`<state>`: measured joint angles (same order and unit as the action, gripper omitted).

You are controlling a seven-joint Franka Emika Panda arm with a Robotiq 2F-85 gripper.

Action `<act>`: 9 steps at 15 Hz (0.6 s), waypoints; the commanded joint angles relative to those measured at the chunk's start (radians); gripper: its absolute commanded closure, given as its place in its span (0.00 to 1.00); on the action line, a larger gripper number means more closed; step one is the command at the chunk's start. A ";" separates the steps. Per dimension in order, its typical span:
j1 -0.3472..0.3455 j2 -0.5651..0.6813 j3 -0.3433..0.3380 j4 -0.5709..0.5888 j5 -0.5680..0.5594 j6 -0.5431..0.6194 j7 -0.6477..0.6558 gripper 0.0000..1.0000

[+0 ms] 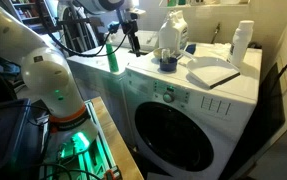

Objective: Pick up the black pen on the left washing machine and put it in the white bowl on the right washing machine

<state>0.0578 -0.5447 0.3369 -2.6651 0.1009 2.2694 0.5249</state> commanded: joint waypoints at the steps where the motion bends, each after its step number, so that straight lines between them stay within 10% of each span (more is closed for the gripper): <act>1: 0.015 0.002 -0.015 0.001 -0.011 -0.002 0.008 0.00; 9: 0.011 0.095 -0.021 0.074 0.055 0.013 0.061 0.00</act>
<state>0.0598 -0.5360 0.3301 -2.6546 0.1157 2.2694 0.5308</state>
